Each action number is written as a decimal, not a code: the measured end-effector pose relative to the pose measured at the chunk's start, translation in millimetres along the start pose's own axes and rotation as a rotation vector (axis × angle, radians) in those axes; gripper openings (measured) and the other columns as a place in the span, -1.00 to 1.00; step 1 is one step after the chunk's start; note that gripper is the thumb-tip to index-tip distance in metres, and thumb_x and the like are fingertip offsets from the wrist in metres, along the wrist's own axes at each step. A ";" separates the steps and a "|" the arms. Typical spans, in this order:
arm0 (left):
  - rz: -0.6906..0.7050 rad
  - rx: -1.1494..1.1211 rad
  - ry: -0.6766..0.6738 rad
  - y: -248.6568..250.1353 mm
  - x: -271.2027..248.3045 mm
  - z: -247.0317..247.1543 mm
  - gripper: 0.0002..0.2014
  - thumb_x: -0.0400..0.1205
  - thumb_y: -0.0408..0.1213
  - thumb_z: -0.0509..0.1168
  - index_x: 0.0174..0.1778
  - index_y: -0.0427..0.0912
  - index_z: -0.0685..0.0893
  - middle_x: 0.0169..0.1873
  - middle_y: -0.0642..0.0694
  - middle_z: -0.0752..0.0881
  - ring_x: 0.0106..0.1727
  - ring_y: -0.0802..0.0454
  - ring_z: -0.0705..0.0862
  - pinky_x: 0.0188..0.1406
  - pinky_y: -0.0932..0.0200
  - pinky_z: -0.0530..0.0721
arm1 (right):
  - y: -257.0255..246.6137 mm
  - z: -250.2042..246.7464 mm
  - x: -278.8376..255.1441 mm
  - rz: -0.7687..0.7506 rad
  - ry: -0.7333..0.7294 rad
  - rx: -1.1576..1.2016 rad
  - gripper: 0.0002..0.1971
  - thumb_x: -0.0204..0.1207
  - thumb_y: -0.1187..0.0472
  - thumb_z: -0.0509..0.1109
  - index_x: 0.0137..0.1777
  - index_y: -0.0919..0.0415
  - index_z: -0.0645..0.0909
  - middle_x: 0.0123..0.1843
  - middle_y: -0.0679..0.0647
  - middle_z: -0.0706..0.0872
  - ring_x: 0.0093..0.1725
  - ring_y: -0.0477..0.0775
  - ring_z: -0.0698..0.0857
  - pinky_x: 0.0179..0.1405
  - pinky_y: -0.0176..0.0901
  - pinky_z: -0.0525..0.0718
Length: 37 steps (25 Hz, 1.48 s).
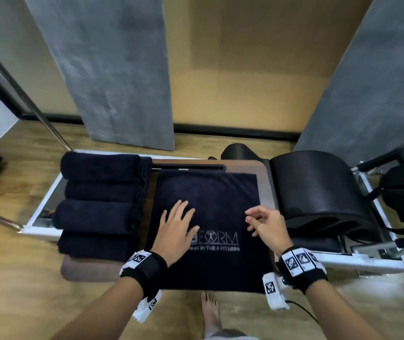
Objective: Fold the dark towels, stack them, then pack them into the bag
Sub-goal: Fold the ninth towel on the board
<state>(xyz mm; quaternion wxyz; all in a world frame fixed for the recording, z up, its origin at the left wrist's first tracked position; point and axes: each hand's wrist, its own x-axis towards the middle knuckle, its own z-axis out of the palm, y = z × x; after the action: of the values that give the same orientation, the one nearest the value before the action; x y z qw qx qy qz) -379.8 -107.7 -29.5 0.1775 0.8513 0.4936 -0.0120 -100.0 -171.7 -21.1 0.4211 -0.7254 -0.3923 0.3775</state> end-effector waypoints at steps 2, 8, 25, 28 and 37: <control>0.062 -0.060 0.109 -3.5 -29.4 10.8 -0.58 0.89 0.04 0.14 0.63 -0.03 0.52 0.71 -0.07 0.35 0.82 -0.09 0.17 0.77 -0.23 0.26 | 11.3 3.3 -35.5 -0.171 0.038 -0.159 -0.83 0.54 0.54 0.51 -0.03 0.28 0.83 -0.07 0.09 0.85 -0.13 -0.08 0.81 -0.17 -0.29 0.78; 0.158 -0.078 0.281 -16.7 -101.6 45.1 -0.40 0.74 0.40 0.19 0.48 0.02 0.65 0.45 0.07 0.56 0.63 -0.01 0.48 0.68 -0.16 0.41 | 46.9 4.2 -123.4 -0.437 -0.139 -0.547 -0.49 0.58 0.00 0.60 0.52 0.03 0.66 0.68 -0.19 0.46 0.74 -0.18 0.32 0.72 -0.36 0.18; 0.043 -0.620 0.213 -45.0 -116.9 -22.6 -0.80 0.69 -0.32 0.52 0.15 0.03 0.93 0.05 0.34 0.87 0.22 0.33 0.80 0.28 0.41 0.65 | 15.1 -15.3 -133.2 -0.346 -0.032 -0.394 -0.75 0.63 0.34 0.45 0.23 0.05 0.75 0.03 -0.02 0.85 0.05 0.00 0.81 0.16 -0.01 0.74; -0.035 -0.718 0.367 -40.1 -89.7 -48.8 -0.93 0.61 -0.21 0.61 -0.13 0.08 0.90 -0.17 0.27 0.87 0.01 0.34 0.80 0.05 0.45 0.62 | -13.0 -21.2 -101.1 -0.349 0.064 -0.255 -0.78 0.58 0.42 0.50 0.11 0.12 0.81 -0.01 -0.05 0.86 0.05 -0.07 0.81 0.14 -0.17 0.71; -0.391 -0.778 0.564 -29.1 29.1 -81.2 -0.91 0.65 -0.16 0.57 -0.03 -0.08 0.86 -0.08 0.02 0.85 0.11 0.10 0.72 0.19 0.23 0.54 | -52.0 -23.7 37.2 -0.210 0.098 0.007 -0.87 0.50 0.37 0.64 -0.07 0.12 0.88 -0.05 -0.02 0.90 0.07 -0.10 0.84 0.24 -0.08 0.75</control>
<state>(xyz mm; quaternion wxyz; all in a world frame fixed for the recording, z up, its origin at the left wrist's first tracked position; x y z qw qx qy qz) -402.0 -44.8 32.4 0.3356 0.5842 0.6400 0.3693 -77.2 -128.7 26.5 0.4793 -0.6966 -0.4438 0.2967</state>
